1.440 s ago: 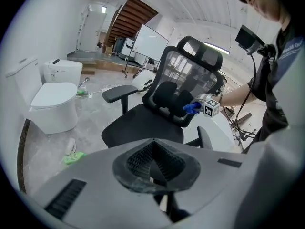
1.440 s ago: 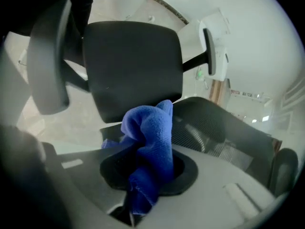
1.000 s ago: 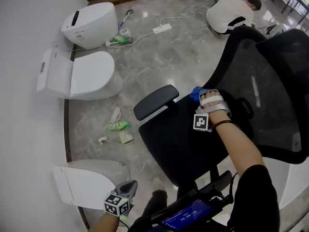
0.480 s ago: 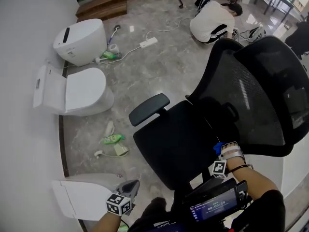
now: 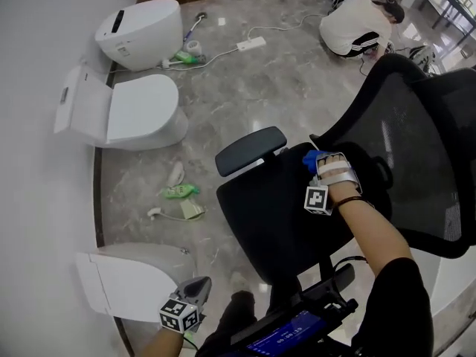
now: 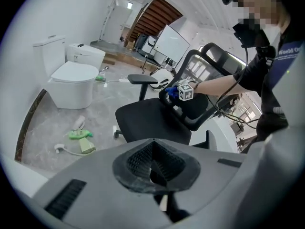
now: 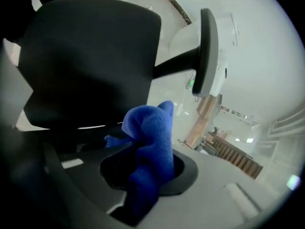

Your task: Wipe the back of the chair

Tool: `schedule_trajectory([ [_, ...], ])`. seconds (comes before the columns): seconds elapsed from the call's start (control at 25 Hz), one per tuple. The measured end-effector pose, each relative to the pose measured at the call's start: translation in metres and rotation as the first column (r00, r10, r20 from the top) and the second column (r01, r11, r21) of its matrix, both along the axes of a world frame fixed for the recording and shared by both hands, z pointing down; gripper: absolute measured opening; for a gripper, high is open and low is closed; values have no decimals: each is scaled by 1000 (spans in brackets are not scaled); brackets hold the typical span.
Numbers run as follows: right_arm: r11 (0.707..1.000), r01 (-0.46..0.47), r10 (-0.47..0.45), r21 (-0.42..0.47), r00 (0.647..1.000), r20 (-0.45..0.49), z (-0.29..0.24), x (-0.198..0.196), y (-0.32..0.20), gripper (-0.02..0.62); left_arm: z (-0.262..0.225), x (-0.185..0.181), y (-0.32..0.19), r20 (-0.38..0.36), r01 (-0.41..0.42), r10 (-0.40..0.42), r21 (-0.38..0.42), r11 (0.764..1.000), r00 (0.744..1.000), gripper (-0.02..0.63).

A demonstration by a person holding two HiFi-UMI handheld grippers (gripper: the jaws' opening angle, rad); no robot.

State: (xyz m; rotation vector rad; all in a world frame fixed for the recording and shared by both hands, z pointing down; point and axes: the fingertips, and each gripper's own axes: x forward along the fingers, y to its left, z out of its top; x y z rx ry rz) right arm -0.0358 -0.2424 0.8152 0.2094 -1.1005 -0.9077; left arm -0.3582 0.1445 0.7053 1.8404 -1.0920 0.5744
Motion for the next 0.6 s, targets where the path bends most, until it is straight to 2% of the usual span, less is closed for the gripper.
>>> schedule_trajectory([
  [0.12,995,72,-63,64,991,-122,-8,-12,-52,78,10,-14,-8,-2,47,-47,-22,999,999,2],
  [0.28,999,49,-44,19,981,-187,5,1,-31,75,21,-11,-21,-19,45,-45,-8,999,999,2],
  [0.48,989,-19,-24,-146,956,-291,21,83,70,74,3,-5,-56,-43,24,-21,62,998,999,2],
  [0.6,951,-120,14,-285,938,-348,20,138,169,74,-19,-5,-88,-40,16,-11,145,989,999,2],
])
